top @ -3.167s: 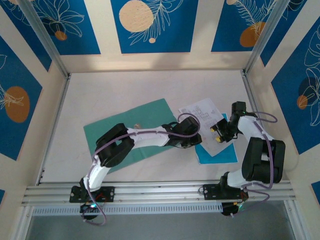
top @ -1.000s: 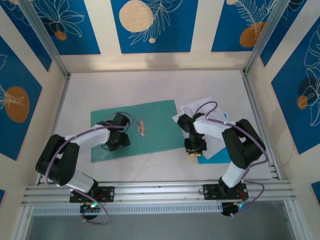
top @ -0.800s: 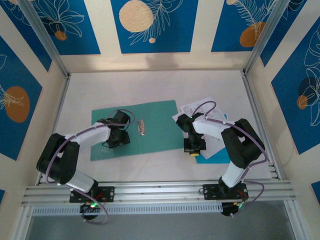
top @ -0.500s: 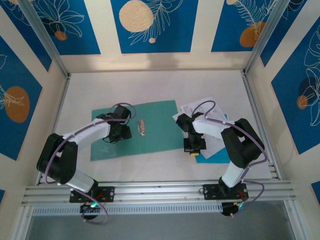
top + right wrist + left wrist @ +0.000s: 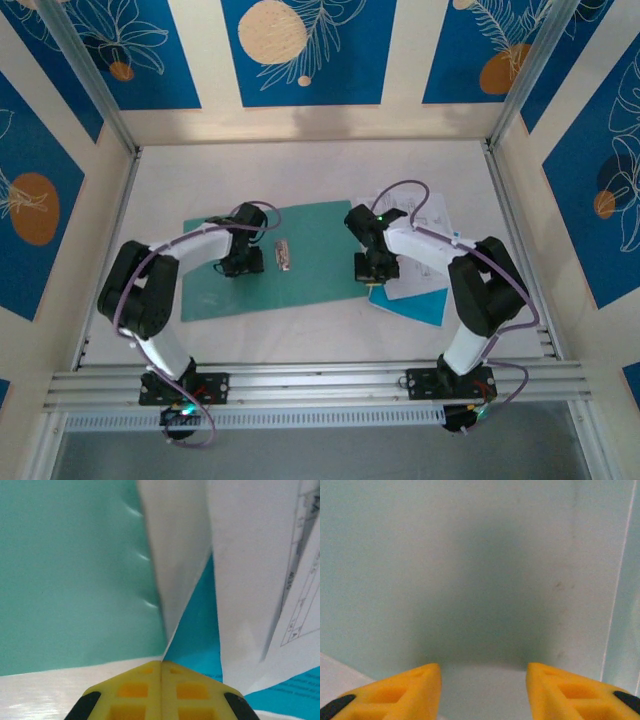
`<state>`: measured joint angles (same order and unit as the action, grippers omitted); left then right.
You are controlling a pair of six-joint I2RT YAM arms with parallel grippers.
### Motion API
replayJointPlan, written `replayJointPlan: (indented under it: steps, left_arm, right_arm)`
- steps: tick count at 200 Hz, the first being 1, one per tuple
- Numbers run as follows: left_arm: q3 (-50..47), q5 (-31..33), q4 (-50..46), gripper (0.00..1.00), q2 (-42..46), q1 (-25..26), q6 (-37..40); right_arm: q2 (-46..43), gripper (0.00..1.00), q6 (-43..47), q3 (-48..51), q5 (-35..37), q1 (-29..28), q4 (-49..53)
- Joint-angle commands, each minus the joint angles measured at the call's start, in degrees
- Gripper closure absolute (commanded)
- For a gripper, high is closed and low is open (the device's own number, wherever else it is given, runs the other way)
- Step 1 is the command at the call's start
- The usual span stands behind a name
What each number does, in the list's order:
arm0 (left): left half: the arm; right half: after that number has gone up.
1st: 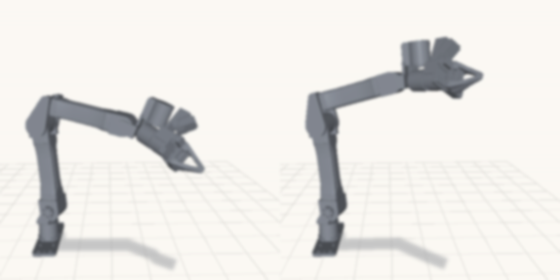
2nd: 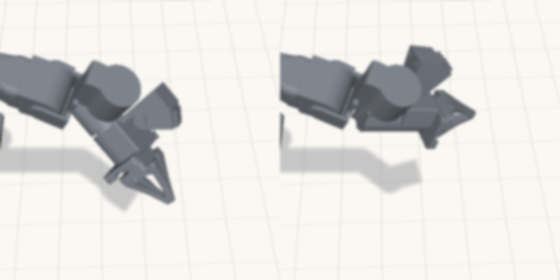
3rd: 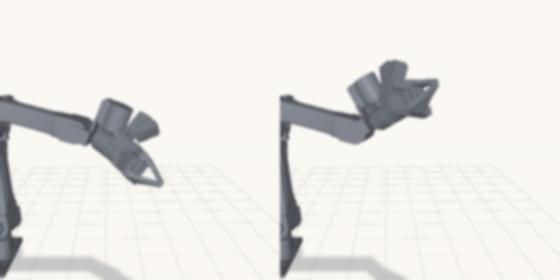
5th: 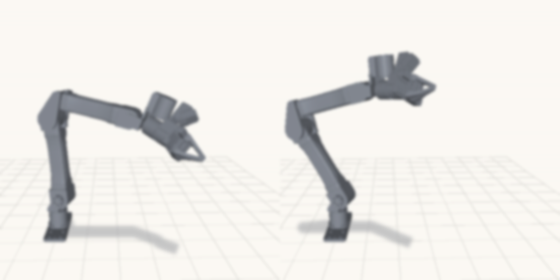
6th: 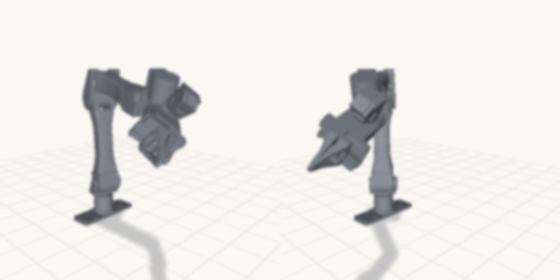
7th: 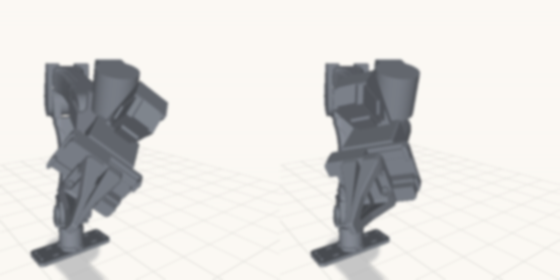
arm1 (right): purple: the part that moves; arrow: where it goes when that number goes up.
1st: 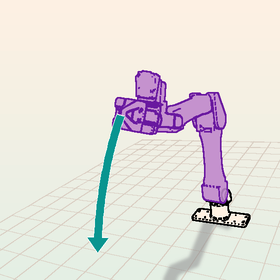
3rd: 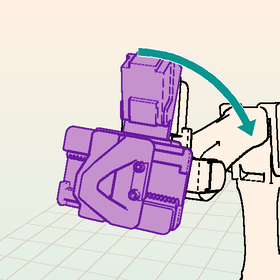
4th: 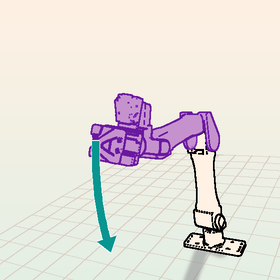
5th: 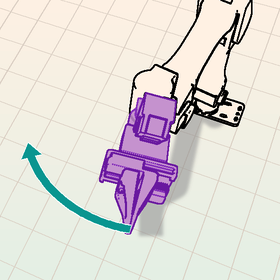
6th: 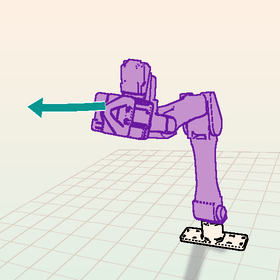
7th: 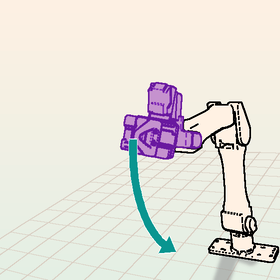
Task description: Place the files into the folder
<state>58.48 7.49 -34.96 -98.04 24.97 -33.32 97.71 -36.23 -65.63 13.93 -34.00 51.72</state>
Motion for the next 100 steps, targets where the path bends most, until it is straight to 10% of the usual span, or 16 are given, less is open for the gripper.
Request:
replayJointPlan:
  steps: [1, 100]
  left_arm:
    - [1.7, -1.7, 1.4, 0.56, -1.8, -0.5, 3.3]
    - [5.3, -6.1, 8.9, 0.62, -6.3, 2.1, 7.6]
  right_arm:
    - [3.2, 1.00, 1.6, -4.4, -3.5, -0.7, -1.4]
    - [14.3, 1.00, 0.5, -17.3, -7.8, -9.4, -1.8]
